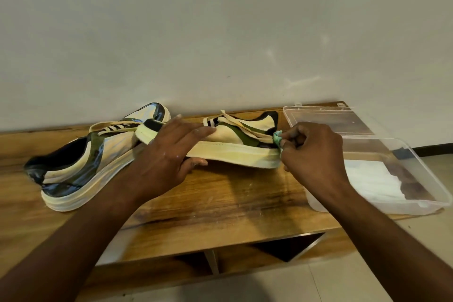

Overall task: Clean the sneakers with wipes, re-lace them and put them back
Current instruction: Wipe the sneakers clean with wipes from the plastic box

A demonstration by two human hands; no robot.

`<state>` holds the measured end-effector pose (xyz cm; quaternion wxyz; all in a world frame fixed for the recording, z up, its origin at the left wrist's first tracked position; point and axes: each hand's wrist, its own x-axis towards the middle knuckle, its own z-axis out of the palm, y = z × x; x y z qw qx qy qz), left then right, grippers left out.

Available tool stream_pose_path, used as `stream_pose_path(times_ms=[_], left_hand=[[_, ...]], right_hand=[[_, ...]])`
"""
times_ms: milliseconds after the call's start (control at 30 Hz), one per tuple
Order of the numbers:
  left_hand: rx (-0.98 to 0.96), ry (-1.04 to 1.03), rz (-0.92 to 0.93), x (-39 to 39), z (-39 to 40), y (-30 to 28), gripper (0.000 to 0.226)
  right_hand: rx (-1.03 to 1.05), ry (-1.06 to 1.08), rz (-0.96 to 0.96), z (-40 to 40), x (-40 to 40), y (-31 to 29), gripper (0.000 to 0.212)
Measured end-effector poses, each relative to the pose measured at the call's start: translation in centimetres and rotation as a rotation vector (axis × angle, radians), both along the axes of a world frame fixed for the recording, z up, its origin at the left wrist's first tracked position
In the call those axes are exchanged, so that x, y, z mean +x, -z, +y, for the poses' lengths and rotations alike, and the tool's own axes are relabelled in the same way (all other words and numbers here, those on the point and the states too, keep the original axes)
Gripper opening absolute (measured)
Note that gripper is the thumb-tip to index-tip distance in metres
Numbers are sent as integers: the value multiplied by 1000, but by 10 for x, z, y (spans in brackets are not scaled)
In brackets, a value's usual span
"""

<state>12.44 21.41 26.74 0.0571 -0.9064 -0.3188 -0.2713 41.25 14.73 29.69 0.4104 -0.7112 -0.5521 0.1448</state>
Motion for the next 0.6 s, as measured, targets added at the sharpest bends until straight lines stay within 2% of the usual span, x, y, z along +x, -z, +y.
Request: stream_pose_path(times_ms=[133, 267, 333, 467, 600], left_hand=[[-39, 2, 18, 4, 2, 7, 80], [38, -116, 107, 4, 5, 11, 83], [59, -194, 129, 6, 3, 14, 83], [16, -224, 79, 15, 0, 17, 81], [-129, -239, 21, 14, -1, 15, 85]], right_hand=[[49, 11, -8, -8, -3, -10, 9], [170, 109, 138, -7, -4, -15, 27], [205, 142, 158, -7, -3, -17, 28], [4, 40, -127, -12, -6, -10, 9], [-103, -63, -216, -17, -17, 9, 4]])
